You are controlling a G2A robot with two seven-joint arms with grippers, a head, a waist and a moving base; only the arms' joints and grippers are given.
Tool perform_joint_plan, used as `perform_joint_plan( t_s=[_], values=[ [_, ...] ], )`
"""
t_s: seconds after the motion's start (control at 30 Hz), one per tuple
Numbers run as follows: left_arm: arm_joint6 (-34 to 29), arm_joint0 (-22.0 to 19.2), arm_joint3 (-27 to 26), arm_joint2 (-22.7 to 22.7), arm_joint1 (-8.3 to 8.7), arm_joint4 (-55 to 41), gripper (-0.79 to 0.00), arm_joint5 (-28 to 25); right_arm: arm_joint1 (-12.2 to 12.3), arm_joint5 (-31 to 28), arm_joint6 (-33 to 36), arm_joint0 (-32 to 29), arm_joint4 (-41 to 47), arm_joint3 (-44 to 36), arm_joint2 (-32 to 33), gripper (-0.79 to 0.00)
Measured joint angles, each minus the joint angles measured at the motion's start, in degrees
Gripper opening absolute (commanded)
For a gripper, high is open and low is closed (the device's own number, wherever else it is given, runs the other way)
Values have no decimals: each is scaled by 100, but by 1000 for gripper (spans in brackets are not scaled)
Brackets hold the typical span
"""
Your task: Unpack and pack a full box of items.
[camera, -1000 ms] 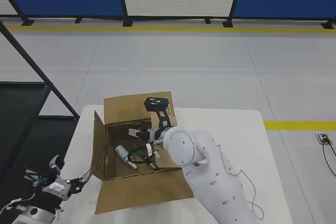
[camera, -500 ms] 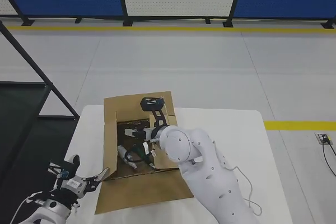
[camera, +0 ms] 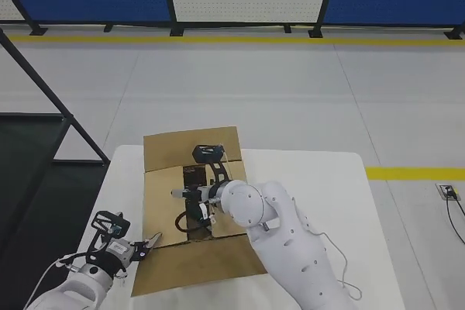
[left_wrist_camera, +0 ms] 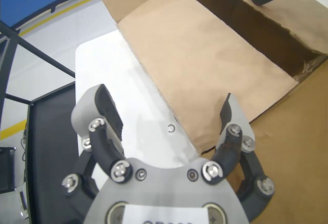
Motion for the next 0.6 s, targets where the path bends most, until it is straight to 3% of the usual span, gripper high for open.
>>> perform_joint_plan(
  t_s=[0.37,0.6],
  values=[
    [-272,-239,232,137,22,-29,0,4,43,-167,48,-119,161,-26,59,0],
    [18,-103,51,27,21,-175,0,172,75,-358,-77,-223,266,-310,95,0]
  ],
)
